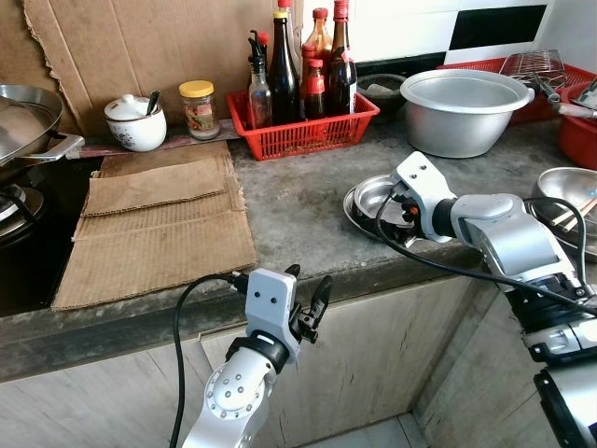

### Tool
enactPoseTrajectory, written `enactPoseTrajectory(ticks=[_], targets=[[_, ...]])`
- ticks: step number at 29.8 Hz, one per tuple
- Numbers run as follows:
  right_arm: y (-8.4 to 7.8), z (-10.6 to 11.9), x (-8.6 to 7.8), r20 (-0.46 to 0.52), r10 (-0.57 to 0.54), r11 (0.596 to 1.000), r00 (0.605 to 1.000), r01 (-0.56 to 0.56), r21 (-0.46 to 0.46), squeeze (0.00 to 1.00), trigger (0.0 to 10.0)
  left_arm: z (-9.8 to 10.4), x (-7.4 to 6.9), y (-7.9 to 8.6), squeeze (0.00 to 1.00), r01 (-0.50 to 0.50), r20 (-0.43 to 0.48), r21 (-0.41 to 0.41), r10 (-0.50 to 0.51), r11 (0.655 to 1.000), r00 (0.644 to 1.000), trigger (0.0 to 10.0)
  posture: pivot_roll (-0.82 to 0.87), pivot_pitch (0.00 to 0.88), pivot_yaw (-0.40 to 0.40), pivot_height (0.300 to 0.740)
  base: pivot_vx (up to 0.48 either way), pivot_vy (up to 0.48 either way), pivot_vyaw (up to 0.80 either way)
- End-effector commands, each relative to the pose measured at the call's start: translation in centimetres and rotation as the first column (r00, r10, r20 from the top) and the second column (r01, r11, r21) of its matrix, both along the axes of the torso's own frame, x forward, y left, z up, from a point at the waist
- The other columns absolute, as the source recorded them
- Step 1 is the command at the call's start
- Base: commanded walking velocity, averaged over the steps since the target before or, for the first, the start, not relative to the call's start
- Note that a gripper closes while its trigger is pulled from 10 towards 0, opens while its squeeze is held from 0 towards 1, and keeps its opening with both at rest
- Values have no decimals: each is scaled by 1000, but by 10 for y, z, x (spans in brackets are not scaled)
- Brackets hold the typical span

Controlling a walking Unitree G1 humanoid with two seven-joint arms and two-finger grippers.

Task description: Kitchen organization

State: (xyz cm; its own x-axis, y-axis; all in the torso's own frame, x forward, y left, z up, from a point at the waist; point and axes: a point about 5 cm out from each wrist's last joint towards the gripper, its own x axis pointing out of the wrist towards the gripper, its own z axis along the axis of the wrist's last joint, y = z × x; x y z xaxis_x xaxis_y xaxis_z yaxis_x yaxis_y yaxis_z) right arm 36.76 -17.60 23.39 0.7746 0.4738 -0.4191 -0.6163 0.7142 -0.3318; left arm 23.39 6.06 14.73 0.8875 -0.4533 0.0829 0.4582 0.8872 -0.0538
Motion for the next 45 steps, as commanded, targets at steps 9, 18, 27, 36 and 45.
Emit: enactPoseTrajectory(ticks=[9,18,27,36,45], targets=[[3,9,4,25,13,998,1000,-12,-63,0,0,4,0,-1,0,3,17,-7,-3,1000,1000,10000,78,32,0,740,0,0,0],[5,10,3,21,55,987,998,-51,-152,0,10000,4,1,-2,0,2,18,-9,-1,1000,1000,10000,76,35,-3,740,0,0,0],[1,7,4,15,57,971,998,-51,-235,0,9294,5,2,-2,0,-1,20,-9,1,1000,1000,10000,77,37,-7,740,0,0,0],[1,5,3,6,86,948,996,-80,-308,0,10000,5,2,-1,0,-3,21,-10,3,1000,1000,10000,74,41,-3,740,0,0,0],[5,6,4,-6,109,947,994,-105,-303,0,0,5,3,-1,0,-8,23,-10,8,1000,1000,10000,75,40,-10,740,0,0,0]])
